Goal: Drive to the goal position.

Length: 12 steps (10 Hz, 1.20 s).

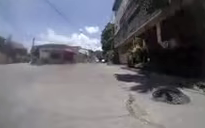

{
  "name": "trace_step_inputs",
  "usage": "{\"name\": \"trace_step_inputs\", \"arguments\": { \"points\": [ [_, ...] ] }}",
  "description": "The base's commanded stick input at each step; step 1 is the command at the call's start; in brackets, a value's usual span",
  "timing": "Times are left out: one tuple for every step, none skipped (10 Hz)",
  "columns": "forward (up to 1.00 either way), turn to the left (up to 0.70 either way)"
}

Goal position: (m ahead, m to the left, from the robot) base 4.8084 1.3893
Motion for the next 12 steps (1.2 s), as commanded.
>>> {"name": "trace_step_inputs", "arguments": {
  "points": [
    [0.85,0.00],
    [0.85,0.00],
    [0.85,0.00],
    [0.85,0.00],
    [0.85,0.00],
    [0.85,0.00],
    [0.85,0.00],
    [0.85,0.00],
    [0.85,0.00],
    [0.85,0.00],
    [0.85,0.00],
    [0.85,0.00]
  ]
}}
